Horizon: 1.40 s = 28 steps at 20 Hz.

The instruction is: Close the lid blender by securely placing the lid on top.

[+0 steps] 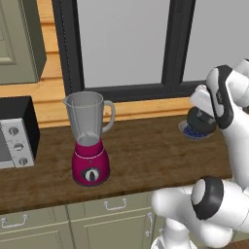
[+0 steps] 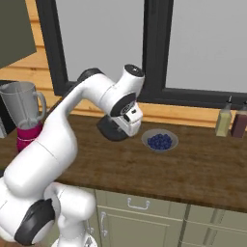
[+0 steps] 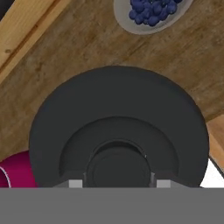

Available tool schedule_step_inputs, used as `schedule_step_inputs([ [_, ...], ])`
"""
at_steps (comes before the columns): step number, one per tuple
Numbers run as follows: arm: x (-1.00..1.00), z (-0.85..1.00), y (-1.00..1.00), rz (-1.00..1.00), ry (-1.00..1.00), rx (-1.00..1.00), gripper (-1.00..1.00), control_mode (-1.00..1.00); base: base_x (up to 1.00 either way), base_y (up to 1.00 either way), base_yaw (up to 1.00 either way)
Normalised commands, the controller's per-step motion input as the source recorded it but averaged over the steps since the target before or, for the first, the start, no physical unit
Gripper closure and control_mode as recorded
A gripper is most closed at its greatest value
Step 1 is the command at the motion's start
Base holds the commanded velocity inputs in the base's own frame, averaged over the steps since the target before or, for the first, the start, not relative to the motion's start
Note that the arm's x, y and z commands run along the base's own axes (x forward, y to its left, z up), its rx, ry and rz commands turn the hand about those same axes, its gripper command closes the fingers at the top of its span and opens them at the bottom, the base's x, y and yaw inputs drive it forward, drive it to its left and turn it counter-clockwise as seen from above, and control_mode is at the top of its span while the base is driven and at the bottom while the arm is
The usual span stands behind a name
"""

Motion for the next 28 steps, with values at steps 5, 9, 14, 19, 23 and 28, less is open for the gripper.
schedule_step_inputs([
  [5,-0.01,0.83,0.94,0.00,0.00,0.00,1.00,-1.00,0.00,0.00,0.00],
  [9,0.00,0.99,0.74,0.00,0.03,0.00,1.00,-1.00,0.00,0.00,0.00],
  [14,0.00,0.80,0.81,0.00,0.10,0.00,1.00,-1.00,0.00,0.00,0.00],
  [19,0.00,0.17,0.98,-0.03,0.07,0.00,1.00,-1.00,0.00,0.00,0.00],
  [23,0.00,-0.03,0.86,-0.03,0.00,0.00,1.00,-1.00,0.00,0.00,0.00],
  [28,0.00,-0.06,0.65,-0.02,-0.01,0.00,1.00,-1.00,0.00,0.00,0.00],
])
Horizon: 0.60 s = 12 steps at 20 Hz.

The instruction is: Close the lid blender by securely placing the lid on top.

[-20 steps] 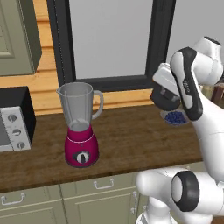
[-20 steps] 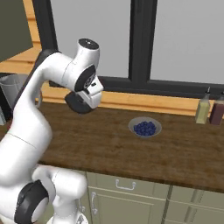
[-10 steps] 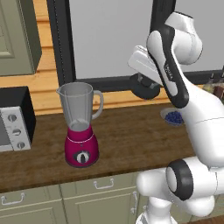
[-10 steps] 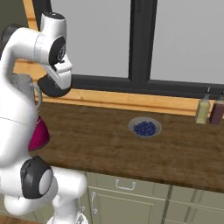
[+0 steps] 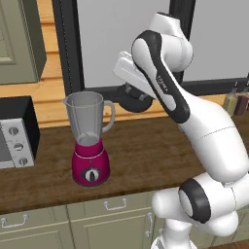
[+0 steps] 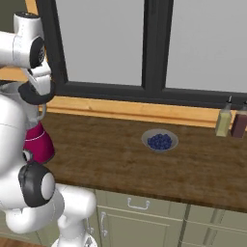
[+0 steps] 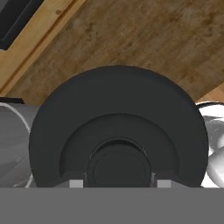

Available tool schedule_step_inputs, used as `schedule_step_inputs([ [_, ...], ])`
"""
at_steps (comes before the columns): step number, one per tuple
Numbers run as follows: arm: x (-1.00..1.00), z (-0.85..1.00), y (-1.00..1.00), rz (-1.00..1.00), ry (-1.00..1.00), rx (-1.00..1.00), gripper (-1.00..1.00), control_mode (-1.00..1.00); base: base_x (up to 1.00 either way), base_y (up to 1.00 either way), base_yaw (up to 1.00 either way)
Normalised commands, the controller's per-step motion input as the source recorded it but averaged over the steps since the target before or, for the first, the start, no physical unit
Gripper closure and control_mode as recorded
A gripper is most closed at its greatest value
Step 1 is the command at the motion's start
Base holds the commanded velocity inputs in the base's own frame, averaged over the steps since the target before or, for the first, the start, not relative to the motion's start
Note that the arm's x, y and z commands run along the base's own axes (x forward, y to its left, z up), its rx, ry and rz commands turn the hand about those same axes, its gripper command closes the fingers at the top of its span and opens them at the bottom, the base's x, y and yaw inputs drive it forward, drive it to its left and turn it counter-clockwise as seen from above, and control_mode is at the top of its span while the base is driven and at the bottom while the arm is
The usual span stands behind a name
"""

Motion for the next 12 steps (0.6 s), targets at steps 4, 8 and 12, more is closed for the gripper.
schedule_step_inputs([
  [4,0.01,0.00,0.53,-0.07,0.00,0.00,1.00,-1.00,0.00,0.00,0.00],
  [8,0.00,0.01,0.33,-0.10,0.00,0.01,1.00,-1.00,0.00,0.00,0.00],
  [12,0.02,0.02,0.37,-0.14,0.01,0.01,1.00,-1.00,0.00,0.00,0.00],
])
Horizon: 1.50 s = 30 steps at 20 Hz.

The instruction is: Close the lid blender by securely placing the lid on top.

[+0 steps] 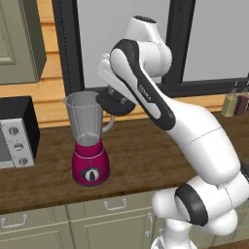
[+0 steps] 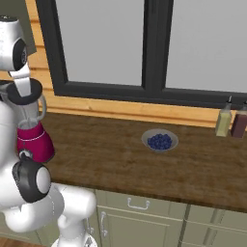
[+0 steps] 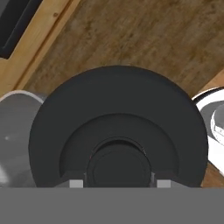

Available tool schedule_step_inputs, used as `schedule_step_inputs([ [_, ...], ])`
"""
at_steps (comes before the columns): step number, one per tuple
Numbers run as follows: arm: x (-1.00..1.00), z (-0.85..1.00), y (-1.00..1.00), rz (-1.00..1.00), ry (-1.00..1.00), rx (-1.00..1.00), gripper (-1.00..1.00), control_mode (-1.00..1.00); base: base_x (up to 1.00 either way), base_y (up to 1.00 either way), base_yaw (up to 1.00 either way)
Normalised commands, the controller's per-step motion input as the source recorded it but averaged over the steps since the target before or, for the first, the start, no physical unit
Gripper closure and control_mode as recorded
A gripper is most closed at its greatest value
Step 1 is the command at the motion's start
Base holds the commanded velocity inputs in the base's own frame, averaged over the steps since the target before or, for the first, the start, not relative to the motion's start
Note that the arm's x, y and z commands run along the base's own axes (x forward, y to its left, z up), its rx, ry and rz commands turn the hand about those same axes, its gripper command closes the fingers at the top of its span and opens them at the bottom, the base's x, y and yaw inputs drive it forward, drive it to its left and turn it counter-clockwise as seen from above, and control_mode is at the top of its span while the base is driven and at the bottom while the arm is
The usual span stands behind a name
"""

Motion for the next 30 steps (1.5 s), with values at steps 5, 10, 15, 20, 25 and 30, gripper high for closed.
schedule_step_inputs([
  [5,0.04,0.01,0.36,-0.18,0.00,0.02,1.00,-1.00,0.00,0.00,0.00],
  [10,0.01,0.00,0.28,-0.19,0.00,0.02,1.00,-1.00,0.00,0.00,0.00],
  [15,0.13,0.11,0.24,-0.20,0.00,0.01,1.00,-1.00,0.00,0.00,0.00],
  [20,0.30,0.28,0.11,-0.09,0.01,0.00,1.00,-1.00,0.00,0.00,0.00],
  [25,0.27,0.11,0.07,-0.02,0.09,0.00,1.00,-1.00,0.00,0.00,0.00],
  [30,0.24,0.00,0.26,0.00,0.10,0.00,1.00,-1.00,0.00,0.00,0.00],
])
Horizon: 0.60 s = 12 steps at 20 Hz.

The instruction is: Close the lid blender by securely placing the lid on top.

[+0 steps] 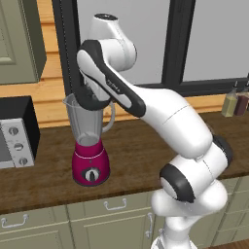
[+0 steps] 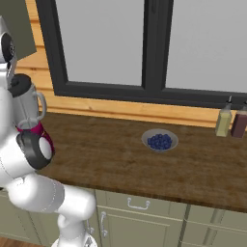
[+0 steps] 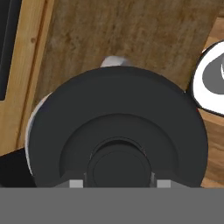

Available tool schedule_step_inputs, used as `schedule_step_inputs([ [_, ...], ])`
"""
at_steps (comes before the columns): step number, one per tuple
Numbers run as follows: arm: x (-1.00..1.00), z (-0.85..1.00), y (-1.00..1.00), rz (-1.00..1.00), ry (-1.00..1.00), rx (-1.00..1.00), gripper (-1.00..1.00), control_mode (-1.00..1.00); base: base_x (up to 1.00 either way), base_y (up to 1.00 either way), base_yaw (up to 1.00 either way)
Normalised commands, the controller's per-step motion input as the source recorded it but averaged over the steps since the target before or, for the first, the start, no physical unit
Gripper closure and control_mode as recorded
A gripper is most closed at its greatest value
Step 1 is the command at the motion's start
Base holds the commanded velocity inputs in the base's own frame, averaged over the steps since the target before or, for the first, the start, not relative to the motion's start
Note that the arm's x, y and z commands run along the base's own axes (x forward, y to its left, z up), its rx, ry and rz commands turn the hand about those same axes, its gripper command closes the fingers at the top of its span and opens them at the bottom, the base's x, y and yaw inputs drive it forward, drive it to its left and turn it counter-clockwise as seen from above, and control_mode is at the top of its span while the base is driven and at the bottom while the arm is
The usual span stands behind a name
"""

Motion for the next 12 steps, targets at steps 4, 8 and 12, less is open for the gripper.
schedule_step_inputs([
  [4,0.25,0.00,0.14,0.00,0.01,0.00,1.00,-1.00,0.00,0.00,0.00],
  [8,0.33,0.00,0.06,0.00,0.00,0.00,1.00,-1.00,0.00,0.00,0.00],
  [12,0.29,-0.01,0.01,0.01,0.00,0.00,1.00,-1.00,0.00,0.00,0.00],
])
